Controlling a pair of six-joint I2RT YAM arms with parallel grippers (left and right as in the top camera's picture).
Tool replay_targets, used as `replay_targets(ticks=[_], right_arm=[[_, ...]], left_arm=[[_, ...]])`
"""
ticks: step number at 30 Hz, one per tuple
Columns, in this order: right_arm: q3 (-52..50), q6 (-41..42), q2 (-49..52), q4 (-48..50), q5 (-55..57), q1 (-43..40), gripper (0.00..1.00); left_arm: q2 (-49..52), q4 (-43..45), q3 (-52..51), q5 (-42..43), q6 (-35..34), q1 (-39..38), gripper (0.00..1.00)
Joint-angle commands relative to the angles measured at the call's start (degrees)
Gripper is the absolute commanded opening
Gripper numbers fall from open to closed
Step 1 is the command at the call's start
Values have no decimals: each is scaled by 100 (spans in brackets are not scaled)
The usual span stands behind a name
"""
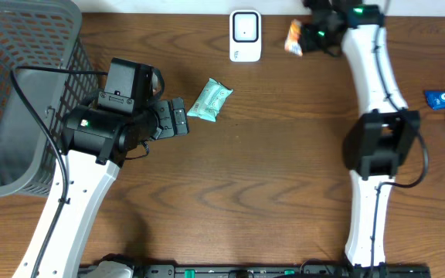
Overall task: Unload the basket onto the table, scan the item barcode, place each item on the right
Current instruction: 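Raise the orange tissue pack up to the scanner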
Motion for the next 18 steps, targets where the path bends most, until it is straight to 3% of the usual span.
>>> replay_targets(ticks=[1,6,10,18], right_arm=[[151,-833,46,474,2415,745,1],[142,-2664,247,1797,4295,1528,1],[142,-3792,542,2680,4791,1843,1],[138,-3873,883,2852,4817,1915,1]], left_arm=[[33,-15,15,-76,96,31,98],[33,-15,15,-74,96,31,98],[33,-15,15,-74,96,31,98],[33,-15,15,-76,96,31,98]])
